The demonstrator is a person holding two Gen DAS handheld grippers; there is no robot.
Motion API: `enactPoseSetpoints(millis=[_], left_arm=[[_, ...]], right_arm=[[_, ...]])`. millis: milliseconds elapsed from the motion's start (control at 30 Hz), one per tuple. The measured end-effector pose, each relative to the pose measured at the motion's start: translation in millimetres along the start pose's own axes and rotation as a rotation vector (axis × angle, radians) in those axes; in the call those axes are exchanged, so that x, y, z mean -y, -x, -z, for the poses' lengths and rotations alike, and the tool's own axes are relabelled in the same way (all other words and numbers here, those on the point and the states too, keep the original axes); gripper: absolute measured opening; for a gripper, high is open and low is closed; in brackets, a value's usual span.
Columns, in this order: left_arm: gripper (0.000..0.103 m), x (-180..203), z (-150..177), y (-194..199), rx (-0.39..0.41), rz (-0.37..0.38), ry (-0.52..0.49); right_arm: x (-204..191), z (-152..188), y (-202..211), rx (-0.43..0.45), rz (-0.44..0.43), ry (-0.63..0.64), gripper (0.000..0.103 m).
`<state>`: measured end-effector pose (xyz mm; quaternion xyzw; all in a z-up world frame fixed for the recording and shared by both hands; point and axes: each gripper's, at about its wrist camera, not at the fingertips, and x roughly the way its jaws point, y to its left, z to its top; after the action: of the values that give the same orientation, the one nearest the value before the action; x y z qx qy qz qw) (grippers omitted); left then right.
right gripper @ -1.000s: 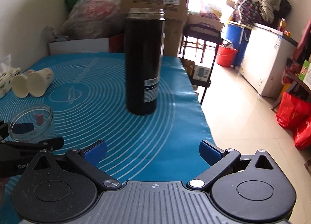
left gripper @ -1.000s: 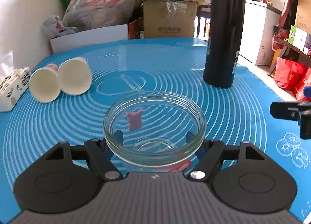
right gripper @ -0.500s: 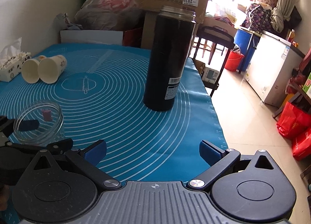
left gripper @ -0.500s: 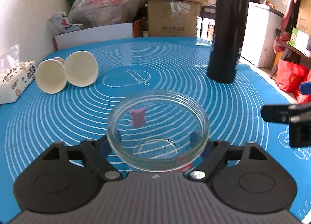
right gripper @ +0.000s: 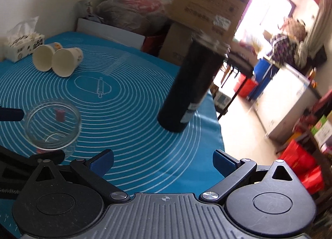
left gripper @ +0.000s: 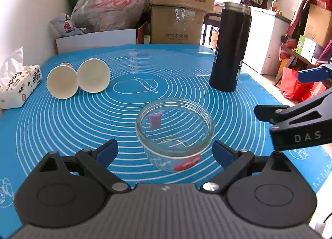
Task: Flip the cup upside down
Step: 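Roll the right tool to turn the held glass jar upside down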
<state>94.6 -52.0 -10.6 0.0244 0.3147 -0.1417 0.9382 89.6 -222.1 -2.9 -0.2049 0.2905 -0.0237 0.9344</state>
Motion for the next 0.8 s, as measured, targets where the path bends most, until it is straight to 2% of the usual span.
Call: enactPoseSetpoints(millis=[200,400,533,633,800], left_arm=[[0.097,-6,-1,28,0.047,0.001,-0.008],[0.097,-27,-4,59,0.090,-0.035,0.030],[0.097,-47,0,74,0.125,-0.129,0.052],[0.097,-62,6,80,0.131,-0.182,0.065],[0.097,-85,16,90,0.138,-0.288,0.109]], right_arm=[[-10,-11,26,0.014,0.012,0.016,0.103],[-29,-19,49,0.022,0.099,0.171,0.103],[-59,-20,52,0.004,0.205,0.387,0.103],[-90,-16,51,0.037,0.321,0.590,0.103],[-147,6,32,0.103,0.516,1.052,0.103]])
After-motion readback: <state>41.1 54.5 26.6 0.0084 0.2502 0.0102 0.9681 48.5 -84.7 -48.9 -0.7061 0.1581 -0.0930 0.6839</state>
